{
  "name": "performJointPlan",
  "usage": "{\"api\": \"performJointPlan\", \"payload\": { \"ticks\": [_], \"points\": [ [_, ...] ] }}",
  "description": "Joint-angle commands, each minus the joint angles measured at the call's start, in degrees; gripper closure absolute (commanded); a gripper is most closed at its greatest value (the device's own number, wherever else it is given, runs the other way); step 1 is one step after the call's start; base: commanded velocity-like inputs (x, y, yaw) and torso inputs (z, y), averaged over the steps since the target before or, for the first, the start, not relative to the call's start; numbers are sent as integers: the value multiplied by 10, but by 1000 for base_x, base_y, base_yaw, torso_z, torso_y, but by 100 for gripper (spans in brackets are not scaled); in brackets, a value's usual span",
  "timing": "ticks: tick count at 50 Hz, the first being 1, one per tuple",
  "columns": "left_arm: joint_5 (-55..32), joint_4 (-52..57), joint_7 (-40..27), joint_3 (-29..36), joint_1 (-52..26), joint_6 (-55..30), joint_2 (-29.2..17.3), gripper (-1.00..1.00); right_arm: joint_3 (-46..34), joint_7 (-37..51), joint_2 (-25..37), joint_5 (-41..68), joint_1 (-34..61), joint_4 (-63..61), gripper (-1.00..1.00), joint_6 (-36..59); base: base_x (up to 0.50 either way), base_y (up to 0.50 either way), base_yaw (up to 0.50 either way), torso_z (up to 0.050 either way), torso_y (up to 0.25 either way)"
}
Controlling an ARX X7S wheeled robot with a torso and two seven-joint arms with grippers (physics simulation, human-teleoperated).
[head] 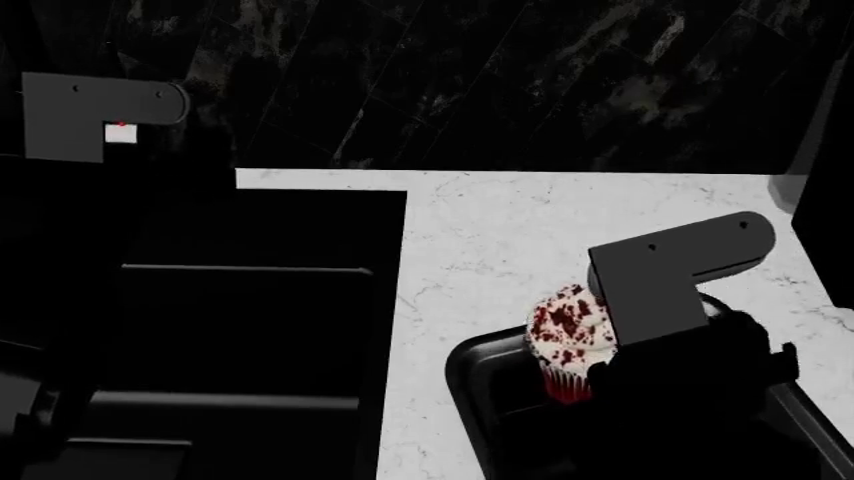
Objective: Move the fresh-baked cupcake off the tray onto the counter, and place the bowl used for mixing into the sink.
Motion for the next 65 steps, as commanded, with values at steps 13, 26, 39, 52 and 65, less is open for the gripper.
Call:
{"api": "performJointPlan", "payload": {
  "ticks": [13, 26, 39, 52, 65],
  "points": [
    [-15, 39, 1, -5, 7, -20, -11, -100, 47, 42, -11, 43, 127, 66, 100, -84, 0, 0, 0, 0, 0],
    [-23, 90, -11, -9, 20, -50, -24, -100, 157, 265, -20, 299, 281, 447, 100, -284, 1, 0, 0, 0, 0],
    [-27, 101, -17, -13, 20, -58, -32, -100, 173, 374, -9, 399, 390, 763, 100, -444, 0, 0, 0, 0, 0],
    [-28, 112, -22, -9, 21, -66, -34, -100, 118, 425, -2, 490, 437, 950, 100, -535, 0, 0, 0, 0, 0],
    [-31, 129, -27, -7, 25, -79, -40, -100, -3, 457, 7, 630, 413, 950, 100, -532, 0, 0, 0, 0, 0]
  ]
}}
